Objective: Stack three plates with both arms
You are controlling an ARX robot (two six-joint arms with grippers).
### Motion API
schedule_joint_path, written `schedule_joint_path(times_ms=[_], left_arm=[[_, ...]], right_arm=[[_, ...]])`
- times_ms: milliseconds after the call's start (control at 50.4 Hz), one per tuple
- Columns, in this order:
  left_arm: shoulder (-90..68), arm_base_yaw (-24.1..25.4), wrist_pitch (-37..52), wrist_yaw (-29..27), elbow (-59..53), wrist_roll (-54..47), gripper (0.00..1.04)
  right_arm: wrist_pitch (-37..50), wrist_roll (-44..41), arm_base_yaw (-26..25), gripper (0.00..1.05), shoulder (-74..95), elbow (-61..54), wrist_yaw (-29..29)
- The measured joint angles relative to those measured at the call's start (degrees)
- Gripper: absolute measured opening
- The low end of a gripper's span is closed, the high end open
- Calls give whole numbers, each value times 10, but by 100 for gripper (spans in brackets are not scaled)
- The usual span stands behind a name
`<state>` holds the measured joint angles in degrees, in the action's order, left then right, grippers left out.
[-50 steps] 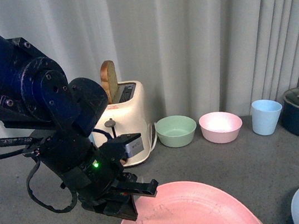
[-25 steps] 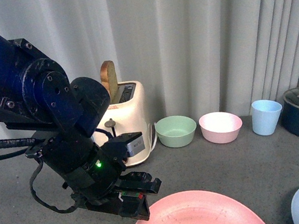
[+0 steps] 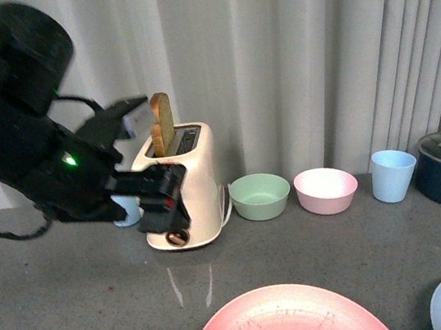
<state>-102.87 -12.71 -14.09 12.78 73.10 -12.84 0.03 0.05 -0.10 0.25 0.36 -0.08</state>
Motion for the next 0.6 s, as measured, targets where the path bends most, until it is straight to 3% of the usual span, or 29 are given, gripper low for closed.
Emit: schedule_joint_path(times_ms=[377,476,595], left_arm=[[288,-4,74,-16,-209,-54,97],[411,-4,342,-217,-370,49,75],[509,34,423,-224,-480,105,52]], right_arm=[[0,0,0,97,0,0,0],[0,0,0,97,0,0,0],[0,0,0,97,0,0,0]])
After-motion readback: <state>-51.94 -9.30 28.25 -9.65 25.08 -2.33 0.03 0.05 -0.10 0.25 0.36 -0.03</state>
